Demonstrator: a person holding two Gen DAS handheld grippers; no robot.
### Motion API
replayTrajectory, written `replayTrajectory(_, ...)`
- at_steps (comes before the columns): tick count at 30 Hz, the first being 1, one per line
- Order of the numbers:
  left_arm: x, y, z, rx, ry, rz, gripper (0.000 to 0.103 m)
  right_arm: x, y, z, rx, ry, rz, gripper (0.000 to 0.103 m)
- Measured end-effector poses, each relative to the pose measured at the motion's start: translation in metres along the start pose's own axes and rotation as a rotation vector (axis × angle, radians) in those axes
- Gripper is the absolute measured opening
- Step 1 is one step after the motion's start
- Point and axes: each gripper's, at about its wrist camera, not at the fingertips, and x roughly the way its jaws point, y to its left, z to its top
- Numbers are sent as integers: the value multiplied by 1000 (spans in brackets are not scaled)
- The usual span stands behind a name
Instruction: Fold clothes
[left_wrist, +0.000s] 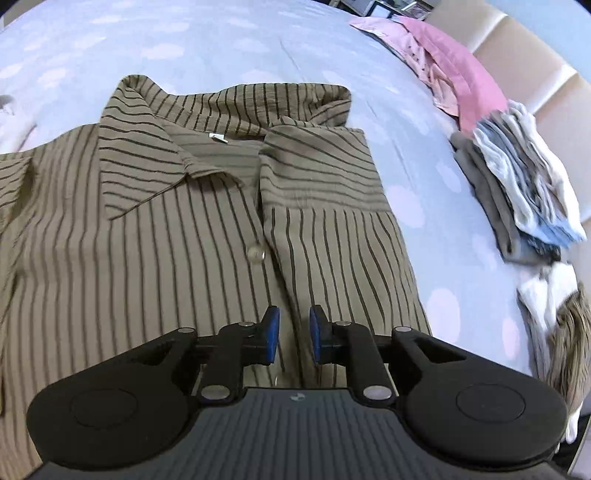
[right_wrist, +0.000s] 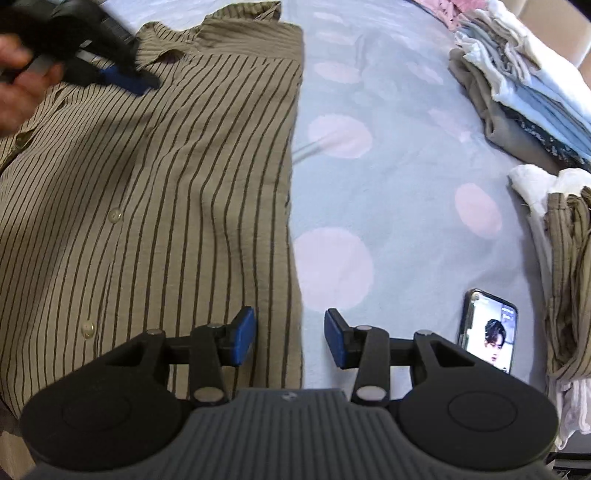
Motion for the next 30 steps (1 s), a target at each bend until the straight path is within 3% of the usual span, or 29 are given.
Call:
replayTrajectory(5,24,3,10,-24,-2,-1,15,7,2,-6,-24,48,-8,45)
replayTrajectory(6,25,3,10,-18,-6,-7,12,9,2,-7,-21,56,-6,45)
replayTrajectory(7,27,2,10,-12,-11,-12,0,11,1,-7,-16,63,-3,46)
replayTrajectory(15,9,11,7,5,-105,17,0,16,-1,-9,-7,74,6,47)
replayTrajectory(18,19,10,5,46,-80,65,0,16,0,-10,-16,72,4,48)
replayTrajectory(20,28,13,5,28,-48,54,0,16,1,-10,-21,72,2,49)
replayTrajectory(23,28,12,0,26,-36,51,3,15,1,-10,-21,73,-1,49)
replayTrajectory(25,22,11,-5,32,-23,44,15,14,1,-10,-23,71,-3,49)
replayTrajectory(30,-7,5,-40,55,-7,12,16,6,5,-15,-36,44,9,49)
